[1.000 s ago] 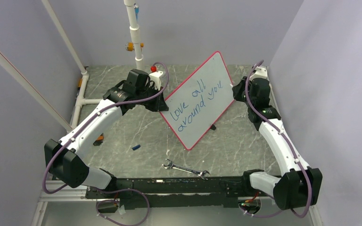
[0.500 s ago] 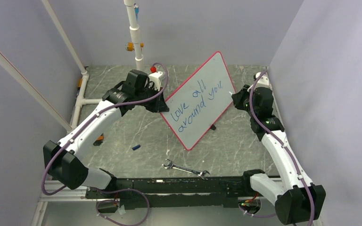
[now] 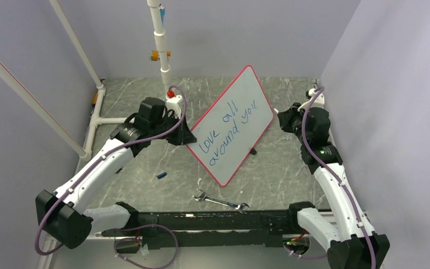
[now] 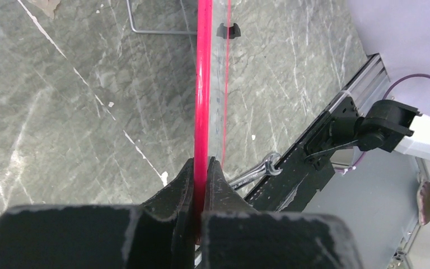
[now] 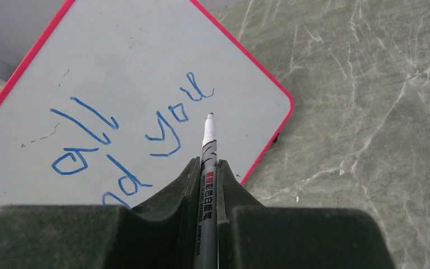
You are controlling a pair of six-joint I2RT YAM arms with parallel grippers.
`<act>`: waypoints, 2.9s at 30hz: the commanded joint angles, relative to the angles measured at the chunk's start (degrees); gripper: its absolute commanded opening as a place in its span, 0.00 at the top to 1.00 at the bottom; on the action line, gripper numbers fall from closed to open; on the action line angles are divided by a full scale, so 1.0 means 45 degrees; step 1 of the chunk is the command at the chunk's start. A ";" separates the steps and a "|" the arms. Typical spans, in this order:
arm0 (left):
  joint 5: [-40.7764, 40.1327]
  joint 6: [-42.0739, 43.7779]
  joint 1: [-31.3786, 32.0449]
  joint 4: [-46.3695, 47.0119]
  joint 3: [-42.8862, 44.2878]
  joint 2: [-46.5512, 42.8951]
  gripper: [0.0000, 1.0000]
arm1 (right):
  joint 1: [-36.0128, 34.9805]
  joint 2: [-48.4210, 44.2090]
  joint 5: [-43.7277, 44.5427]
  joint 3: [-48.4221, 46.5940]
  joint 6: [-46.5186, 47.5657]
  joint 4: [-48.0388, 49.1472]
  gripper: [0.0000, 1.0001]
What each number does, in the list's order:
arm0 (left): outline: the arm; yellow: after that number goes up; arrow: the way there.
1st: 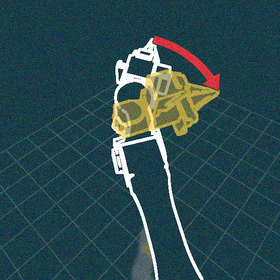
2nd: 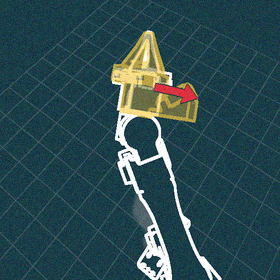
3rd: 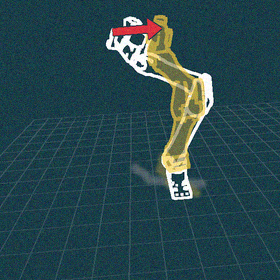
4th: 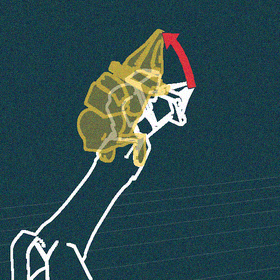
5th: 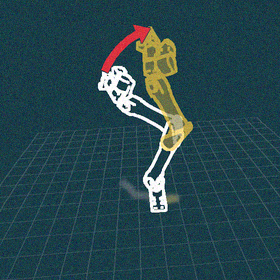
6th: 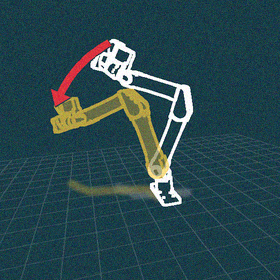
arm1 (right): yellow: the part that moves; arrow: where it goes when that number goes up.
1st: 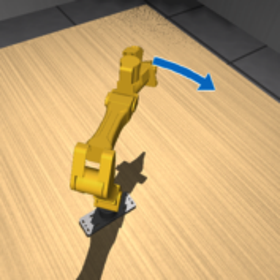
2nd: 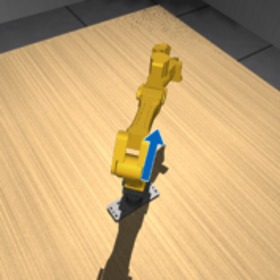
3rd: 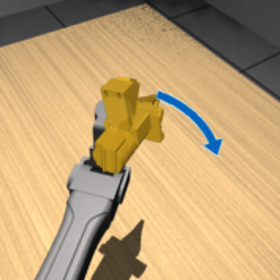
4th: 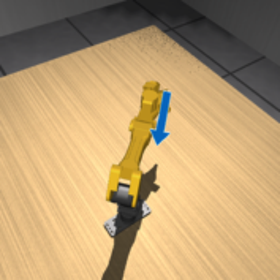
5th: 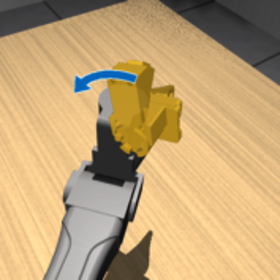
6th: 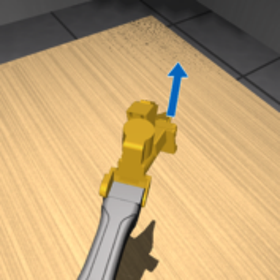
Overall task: Write a sentence on the whiteboard
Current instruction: Write a sentence on the whiteboard, then put down the whiteboard on the whiteboard stand.
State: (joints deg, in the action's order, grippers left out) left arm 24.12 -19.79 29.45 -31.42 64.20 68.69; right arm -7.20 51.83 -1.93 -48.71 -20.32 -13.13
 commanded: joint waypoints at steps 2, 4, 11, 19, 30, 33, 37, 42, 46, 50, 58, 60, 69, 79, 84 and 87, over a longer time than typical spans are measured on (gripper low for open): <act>-0.0764 -0.0855 -0.0100 0.2013 -0.0557 -0.0992 1.00 | 0.0016 -0.0377 0.0213 0.0018 -0.0134 0.0082 1.00; -0.0758 -0.1256 -0.0099 0.2621 -0.0867 -0.1285 1.00 | 0.0018 -0.0412 0.0214 0.0016 -0.0151 0.0094 1.00; -0.1374 -0.2734 -0.0078 0.4799 -0.2470 -0.2507 1.00 | 0.0018 -0.0310 0.0042 0.0095 -0.0285 0.0269 1.00; -0.2968 -0.3699 0.0220 0.8274 -0.6387 -0.4122 1.00 | 0.0018 -0.0126 0.0018 0.0382 -0.0405 0.0514 1.00; -0.5303 -0.4314 0.0991 1.0388 -0.8904 -0.5251 1.00 | 0.0017 0.0035 0.0091 0.0565 -0.0409 0.0592 1.00; -0.6161 -0.4383 0.1298 1.0515 -0.9227 -0.5275 1.00 | 0.0019 0.0147 0.0021 0.0635 -0.0450 0.0703 1.00; -0.7165 -0.4957 0.1659 1.1017 -1.0187 -0.5521 1.00 | 0.0025 0.0275 0.0000 0.0761 -0.0489 0.0826 1.00; -0.7636 -0.4974 0.1845 1.0777 -0.9964 -0.5452 1.00 | 0.0014 0.0417 0.0000 0.0804 -0.0446 0.0905 1.00; -0.7527 -0.4687 0.1939 1.0327 -0.9212 -0.5340 1.00 | 0.0029 0.0505 0.0029 0.0763 -0.0410 0.0903 1.00; -0.7310 -0.4261 0.2022 0.9313 -0.8070 -0.5403 1.00 | 0.0021 0.0513 0.0078 0.0794 -0.0369 0.0888 1.00; -0.6765 -0.3638 0.2102 0.7543 -0.5695 -0.4822 1.00 | 0.0018 0.0581 0.0056 0.0959 -0.0330 0.0964 1.00; -0.6420 -0.3496 0.2096 0.7462 -0.5233 -0.4443 1.00 | 0.0009 0.0552 0.0076 0.0961 -0.0283 0.0937 1.00; -0.5473 -0.3391 0.2093 0.6637 -0.3267 -0.2838 1.00 | 0.0012 0.0320 0.0231 0.1046 -0.0175 0.0759 1.00; -0.5477 -0.2981 0.2090 0.6319 -0.2168 -0.2156 1.00 | 0.0021 0.0295 0.0195 0.1039 -0.0134 0.0788 1.00; -0.5472 -0.2723 0.2088 0.6162 -0.1845 -0.1541 1.00 | 0.0017 0.0292 0.0195 0.1058 -0.0124 0.0772 1.00; -0.5643 -0.2523 0.2067 0.6083 -0.1791 -0.1271 1.00 | 0.0029 0.0260 0.0185 0.1058 -0.0114 0.0768 1.00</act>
State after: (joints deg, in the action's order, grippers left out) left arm -1.34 -34.98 38.83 -8.05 52.77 62.15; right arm -7.20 54.24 -1.69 -44.27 -21.45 -11.97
